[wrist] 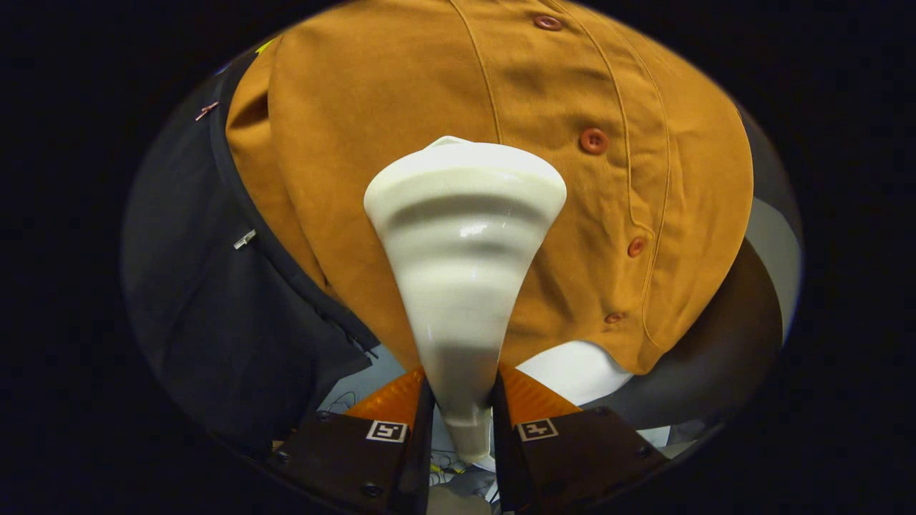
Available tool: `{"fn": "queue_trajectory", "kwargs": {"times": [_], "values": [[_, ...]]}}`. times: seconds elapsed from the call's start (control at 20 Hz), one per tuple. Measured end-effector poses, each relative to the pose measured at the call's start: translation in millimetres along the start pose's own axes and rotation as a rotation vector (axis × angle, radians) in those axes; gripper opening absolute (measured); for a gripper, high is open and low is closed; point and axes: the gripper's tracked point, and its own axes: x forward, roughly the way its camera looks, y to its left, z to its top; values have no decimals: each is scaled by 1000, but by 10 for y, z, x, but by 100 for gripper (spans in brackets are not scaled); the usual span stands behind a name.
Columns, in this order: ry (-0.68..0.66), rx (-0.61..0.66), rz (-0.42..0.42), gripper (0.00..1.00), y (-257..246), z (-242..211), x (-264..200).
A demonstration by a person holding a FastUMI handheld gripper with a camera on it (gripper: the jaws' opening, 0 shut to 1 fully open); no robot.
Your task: Iron the clothes twice with a garment steamer, once on the left side and once on the right side.
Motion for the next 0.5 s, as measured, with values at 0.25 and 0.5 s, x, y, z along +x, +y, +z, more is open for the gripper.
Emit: {"fn": "queue_trajectory", "kwargs": {"times": [0.25, 0.5], "values": [[-86, -36, 12, 41, 39, 153, -332], [-361, -87, 26, 41, -5, 877, -1065]]}}
